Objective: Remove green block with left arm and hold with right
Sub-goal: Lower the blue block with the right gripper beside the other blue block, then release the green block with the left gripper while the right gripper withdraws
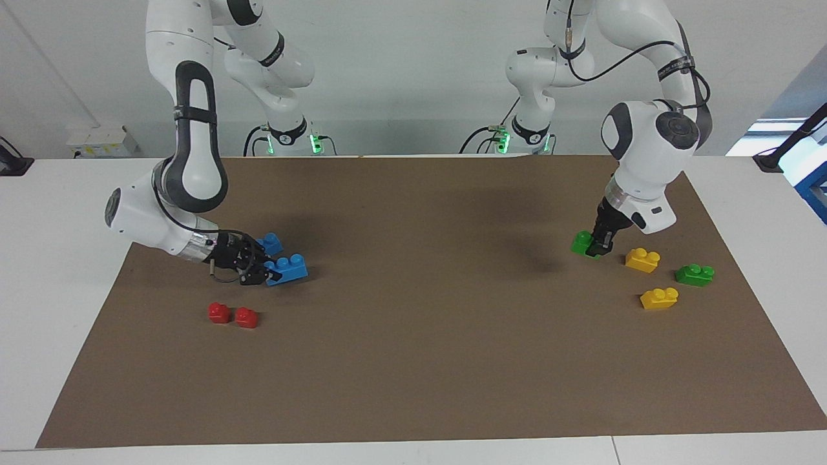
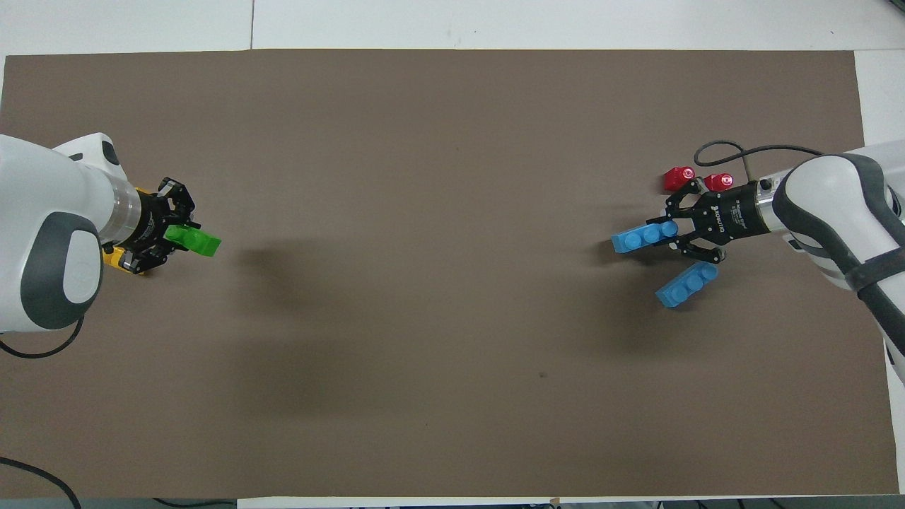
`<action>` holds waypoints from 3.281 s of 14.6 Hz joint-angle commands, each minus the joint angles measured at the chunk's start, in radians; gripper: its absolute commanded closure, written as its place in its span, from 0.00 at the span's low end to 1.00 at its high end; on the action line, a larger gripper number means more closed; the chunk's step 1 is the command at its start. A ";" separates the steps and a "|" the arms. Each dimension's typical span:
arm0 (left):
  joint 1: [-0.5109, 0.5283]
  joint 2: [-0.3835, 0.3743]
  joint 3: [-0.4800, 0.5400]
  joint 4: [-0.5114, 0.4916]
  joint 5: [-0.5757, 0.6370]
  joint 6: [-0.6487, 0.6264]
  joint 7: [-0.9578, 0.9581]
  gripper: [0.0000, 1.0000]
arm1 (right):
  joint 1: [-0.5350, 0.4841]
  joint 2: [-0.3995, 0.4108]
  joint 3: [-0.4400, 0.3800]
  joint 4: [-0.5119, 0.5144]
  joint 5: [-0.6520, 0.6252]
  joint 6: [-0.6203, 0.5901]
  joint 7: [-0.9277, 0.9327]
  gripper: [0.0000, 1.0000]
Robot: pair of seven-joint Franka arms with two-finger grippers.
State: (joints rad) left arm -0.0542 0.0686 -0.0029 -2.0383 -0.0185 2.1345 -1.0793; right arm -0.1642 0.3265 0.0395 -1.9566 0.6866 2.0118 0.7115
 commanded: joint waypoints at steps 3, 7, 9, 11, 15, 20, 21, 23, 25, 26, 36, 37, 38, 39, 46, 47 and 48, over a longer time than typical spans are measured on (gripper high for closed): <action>0.036 0.020 -0.009 -0.076 -0.001 0.143 0.096 1.00 | -0.018 0.035 0.014 0.007 -0.018 0.039 -0.029 1.00; 0.063 0.056 -0.009 -0.076 -0.001 0.185 0.153 1.00 | -0.018 0.046 0.014 0.005 -0.016 0.053 -0.052 1.00; 0.079 0.083 -0.009 -0.076 -0.001 0.223 0.154 1.00 | -0.020 0.046 0.016 0.005 -0.013 0.051 -0.052 1.00; 0.080 0.128 -0.009 -0.074 -0.001 0.280 0.151 1.00 | -0.027 0.046 0.016 0.004 -0.012 0.051 -0.052 1.00; 0.080 0.171 -0.009 -0.063 -0.001 0.314 0.153 1.00 | -0.028 0.045 0.014 0.004 -0.013 0.051 -0.053 1.00; 0.082 0.194 -0.009 -0.060 0.000 0.328 0.174 1.00 | -0.020 0.037 0.014 0.008 -0.015 0.050 -0.037 0.15; 0.082 0.194 -0.009 -0.062 0.002 0.326 0.177 1.00 | -0.014 0.031 0.014 0.010 -0.013 0.047 -0.024 0.13; 0.083 0.194 -0.009 -0.062 0.002 0.324 0.194 1.00 | -0.009 0.014 0.014 0.022 -0.015 0.030 0.026 0.09; 0.097 0.194 -0.009 -0.060 0.002 0.323 0.211 1.00 | 0.002 -0.018 0.014 0.048 -0.016 -0.016 0.081 0.09; 0.100 0.194 -0.011 -0.060 0.002 0.321 0.225 0.90 | 0.006 -0.036 0.014 0.064 -0.018 -0.042 0.113 0.08; 0.094 0.191 -0.009 -0.039 0.002 0.306 0.237 0.00 | 0.135 -0.224 0.025 0.183 -0.360 -0.107 -0.061 0.01; 0.091 0.186 -0.009 -0.034 0.002 0.297 0.237 0.00 | 0.135 -0.237 0.025 0.186 -0.363 -0.119 -0.114 0.01; 0.091 0.178 -0.009 -0.027 0.002 0.283 0.236 0.00 | 0.135 -0.248 0.025 0.196 -0.375 -0.128 -0.162 0.01; 0.094 0.174 -0.009 -0.004 0.000 0.256 0.236 0.00 | 0.137 -0.257 0.026 0.200 -0.424 -0.134 -0.211 0.01; 0.089 0.097 -0.009 0.122 0.002 0.078 0.231 0.00 | 0.164 -0.323 0.026 0.211 -0.637 -0.156 -0.533 0.00; 0.091 0.082 -0.009 0.153 0.003 0.041 0.237 0.00 | 0.163 -0.337 0.026 0.209 -0.637 -0.177 -0.594 0.00; 0.091 0.080 -0.009 0.185 0.003 0.004 0.239 0.00 | 0.166 -0.348 0.026 0.209 -0.637 -0.208 -0.662 0.00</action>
State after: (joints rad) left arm 0.0336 0.1714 -0.0108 -1.9048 -0.0187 2.2201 -0.8566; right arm 0.0070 0.0060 0.0628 -1.7484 0.0659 1.8563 0.1599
